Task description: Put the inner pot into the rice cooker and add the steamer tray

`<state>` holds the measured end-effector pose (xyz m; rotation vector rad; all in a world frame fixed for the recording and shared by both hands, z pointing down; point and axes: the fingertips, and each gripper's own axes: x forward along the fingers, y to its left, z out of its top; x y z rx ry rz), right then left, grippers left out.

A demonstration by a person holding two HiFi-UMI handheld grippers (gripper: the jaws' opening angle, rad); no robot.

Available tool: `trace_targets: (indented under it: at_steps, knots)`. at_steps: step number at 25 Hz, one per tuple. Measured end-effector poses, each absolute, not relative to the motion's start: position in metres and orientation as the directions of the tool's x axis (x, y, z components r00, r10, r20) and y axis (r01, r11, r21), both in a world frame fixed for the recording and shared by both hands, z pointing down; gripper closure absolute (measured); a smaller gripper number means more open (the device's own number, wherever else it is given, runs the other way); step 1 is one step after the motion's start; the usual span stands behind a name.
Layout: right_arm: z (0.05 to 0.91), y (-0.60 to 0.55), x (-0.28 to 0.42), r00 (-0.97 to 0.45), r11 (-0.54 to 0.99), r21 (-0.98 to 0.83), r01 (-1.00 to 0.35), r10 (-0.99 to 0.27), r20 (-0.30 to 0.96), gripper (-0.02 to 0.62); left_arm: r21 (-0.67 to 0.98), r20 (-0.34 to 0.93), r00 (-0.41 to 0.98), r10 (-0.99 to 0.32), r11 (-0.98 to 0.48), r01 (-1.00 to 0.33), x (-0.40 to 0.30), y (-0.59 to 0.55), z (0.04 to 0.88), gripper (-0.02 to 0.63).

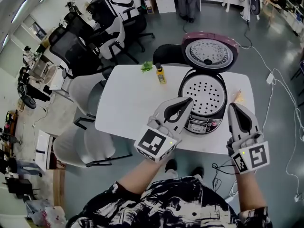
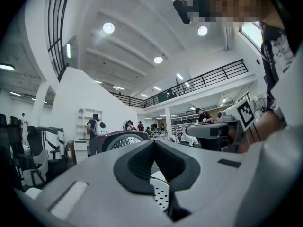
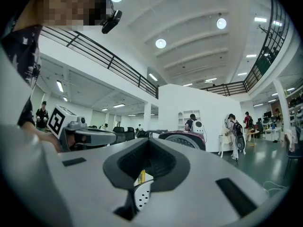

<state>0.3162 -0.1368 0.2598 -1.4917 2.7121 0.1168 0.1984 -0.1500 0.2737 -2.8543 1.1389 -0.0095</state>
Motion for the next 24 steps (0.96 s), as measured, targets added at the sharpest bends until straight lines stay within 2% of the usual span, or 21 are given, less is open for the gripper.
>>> trace_targets:
  at_steps: [24]
  knots:
    - [0.265,-0.149,0.313,-0.513,0.511,0.054,-0.858,-0.858,-0.032,0.597,-0.064,-0.017,0.731,-0.682,-0.729,-0.682,0.195,-0.148,0.274,0.601]
